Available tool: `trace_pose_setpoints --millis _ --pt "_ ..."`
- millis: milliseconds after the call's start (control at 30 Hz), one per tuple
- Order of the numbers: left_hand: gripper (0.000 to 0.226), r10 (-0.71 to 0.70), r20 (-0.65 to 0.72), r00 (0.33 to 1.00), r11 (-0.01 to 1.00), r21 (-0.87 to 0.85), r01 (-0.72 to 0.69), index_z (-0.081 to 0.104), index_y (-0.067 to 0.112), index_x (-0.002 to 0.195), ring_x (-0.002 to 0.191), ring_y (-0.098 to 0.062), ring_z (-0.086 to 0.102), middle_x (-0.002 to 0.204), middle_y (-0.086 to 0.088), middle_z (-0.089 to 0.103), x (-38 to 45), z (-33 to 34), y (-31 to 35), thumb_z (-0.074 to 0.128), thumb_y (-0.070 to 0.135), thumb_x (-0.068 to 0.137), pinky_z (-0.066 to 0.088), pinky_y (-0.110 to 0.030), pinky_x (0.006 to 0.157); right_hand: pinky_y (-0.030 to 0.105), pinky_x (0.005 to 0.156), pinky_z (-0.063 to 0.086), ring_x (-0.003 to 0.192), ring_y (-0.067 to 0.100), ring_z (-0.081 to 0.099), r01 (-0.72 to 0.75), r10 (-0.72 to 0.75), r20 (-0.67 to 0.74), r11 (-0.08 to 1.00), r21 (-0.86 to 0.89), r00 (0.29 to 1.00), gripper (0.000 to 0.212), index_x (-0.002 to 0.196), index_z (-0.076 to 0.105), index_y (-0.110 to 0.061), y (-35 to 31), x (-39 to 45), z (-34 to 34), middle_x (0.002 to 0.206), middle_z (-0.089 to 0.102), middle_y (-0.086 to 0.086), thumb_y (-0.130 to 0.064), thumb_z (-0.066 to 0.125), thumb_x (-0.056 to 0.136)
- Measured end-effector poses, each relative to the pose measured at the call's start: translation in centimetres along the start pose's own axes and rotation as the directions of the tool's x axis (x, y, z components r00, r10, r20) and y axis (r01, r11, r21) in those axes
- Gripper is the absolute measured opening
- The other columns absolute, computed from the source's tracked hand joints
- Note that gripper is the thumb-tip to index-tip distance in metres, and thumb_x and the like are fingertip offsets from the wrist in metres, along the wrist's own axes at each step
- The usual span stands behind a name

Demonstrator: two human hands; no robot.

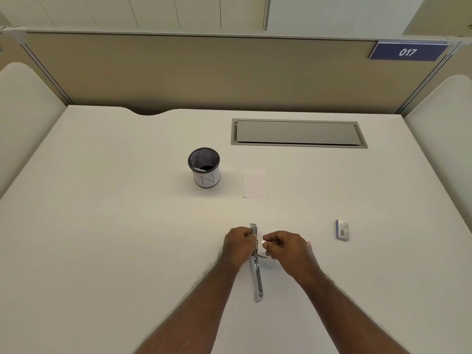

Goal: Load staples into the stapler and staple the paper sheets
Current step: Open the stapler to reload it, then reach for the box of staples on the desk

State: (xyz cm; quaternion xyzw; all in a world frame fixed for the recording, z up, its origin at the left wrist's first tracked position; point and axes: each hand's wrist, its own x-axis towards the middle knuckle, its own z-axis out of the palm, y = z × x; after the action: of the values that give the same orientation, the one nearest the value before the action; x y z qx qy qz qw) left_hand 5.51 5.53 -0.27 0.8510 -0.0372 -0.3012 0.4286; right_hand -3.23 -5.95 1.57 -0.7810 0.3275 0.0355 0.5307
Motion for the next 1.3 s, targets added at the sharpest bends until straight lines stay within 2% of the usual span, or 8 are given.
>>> trace_pose_setpoints --millis 133,300,433,633,767,900,1033,1300 --pt "0.032 0.010 -0.023 1.000 0.990 0.141 -0.006 0.039 0.016 0.049 0.049 -0.018 0.040 0.049 -0.003 0.044 0.1 0.4 0.2 0.052 0.016 0.078 0.035 -0.025 0.051 0.021 0.060 0.055 0.065 0.015 0.068 -0.072 0.071 0.012 0.985 0.155 0.997 0.010 0.095 0.072 -0.004 0.7 0.1 0.3 0.077 0.073 0.009 -0.004 0.069 0.086" --pt "0.020 -0.009 -0.065 0.998 0.985 0.173 0.021 0.050 0.016 0.060 0.070 -0.033 0.063 0.071 -0.010 0.068 0.4 1.0 0.6 0.055 0.020 0.079 0.042 -0.027 0.056 0.022 0.059 0.056 0.065 0.012 0.070 -0.096 0.098 0.000 0.977 0.189 0.995 0.007 0.093 0.073 -0.012 1.6 0.4 0.4 0.080 0.074 0.002 -0.010 0.069 0.087" --pt "0.021 -0.006 -0.100 0.995 0.984 0.176 0.024 0.069 0.014 0.099 0.092 -0.026 0.066 0.099 -0.006 0.072 0.7 1.3 0.3 0.056 0.019 0.082 0.052 -0.031 0.077 0.021 0.057 0.054 0.064 0.009 0.069 -0.097 0.101 -0.009 0.975 0.199 0.995 0.006 0.090 0.073 -0.017 1.8 0.4 0.5 0.080 0.073 -0.001 -0.013 0.069 0.088" --pt "0.024 0.131 -0.161 0.978 0.985 0.129 -0.111 0.063 0.015 0.110 0.106 -0.022 0.059 0.112 -0.004 0.063 0.8 0.9 -0.7 0.054 0.015 0.089 0.047 -0.030 0.087 0.021 0.056 0.054 0.066 0.008 0.070 -0.082 0.089 -0.023 0.976 0.200 0.996 0.005 0.091 0.072 -0.018 1.4 0.6 0.6 0.084 0.073 -0.002 -0.016 0.068 0.088" --pt "0.030 0.352 -0.227 0.908 0.890 0.383 -0.249 0.062 0.019 0.117 0.115 -0.020 0.050 0.122 0.001 0.056 0.8 -0.6 -2.1 0.054 0.019 0.088 0.042 -0.033 0.094 0.025 0.056 0.055 0.071 0.013 0.069 -0.045 0.050 -0.033 0.989 0.142 0.998 0.004 0.090 0.072 -0.022 0.5 1.1 1.0 0.086 0.073 -0.005 -0.021 0.070 0.087" --pt "0.048 0.403 -0.197 0.894 0.780 0.584 -0.223 0.049 0.024 0.137 0.141 -0.021 0.031 0.151 0.000 0.038 1.3 -2.3 -3.7 0.050 0.029 0.089 0.025 -0.042 0.113 0.031 0.066 0.055 0.063 0.003 0.060 0.015 -0.012 -0.046 0.998 0.056 0.999 0.002 0.086 0.072 -0.027 -0.7 2.1 1.8 0.088 0.072 -0.012 -0.026 0.071 0.086" --pt "0.061 0.406 -0.162 0.900 0.694 0.695 -0.187 0.032 0.023 0.150 0.151 -0.027 0.008 0.163 -0.005 0.015 2.3 -3.7 -5.2 0.045 0.034 0.091 0.008 -0.056 0.118 0.009 0.058 0.040 0.057 -0.009 0.056 0.111 -0.112 -0.037 0.994 -0.017 0.993 0.002 0.088 0.071 -0.034 -2.8 3.4 2.9 0.091 0.071 -0.017 -0.033 0.070 0.086" --pt "0.066 0.433 -0.153 0.888 0.595 0.788 -0.154 0.029 0.020 0.152 0.148 -0.036 0.016 0.161 -0.013 0.017 4.9 -6.1 -7.5 0.042 0.043 0.091 0.017 -0.067 0.111 0.017 0.068 0.044 0.072 -0.005 0.059 0.291 -0.297 -0.077 0.953 -0.079 0.952 0.011 0.094 0.072 -0.031 -9.2 7.7 5.6 0.094 0.070 -0.019 -0.036 0.068 0.086"
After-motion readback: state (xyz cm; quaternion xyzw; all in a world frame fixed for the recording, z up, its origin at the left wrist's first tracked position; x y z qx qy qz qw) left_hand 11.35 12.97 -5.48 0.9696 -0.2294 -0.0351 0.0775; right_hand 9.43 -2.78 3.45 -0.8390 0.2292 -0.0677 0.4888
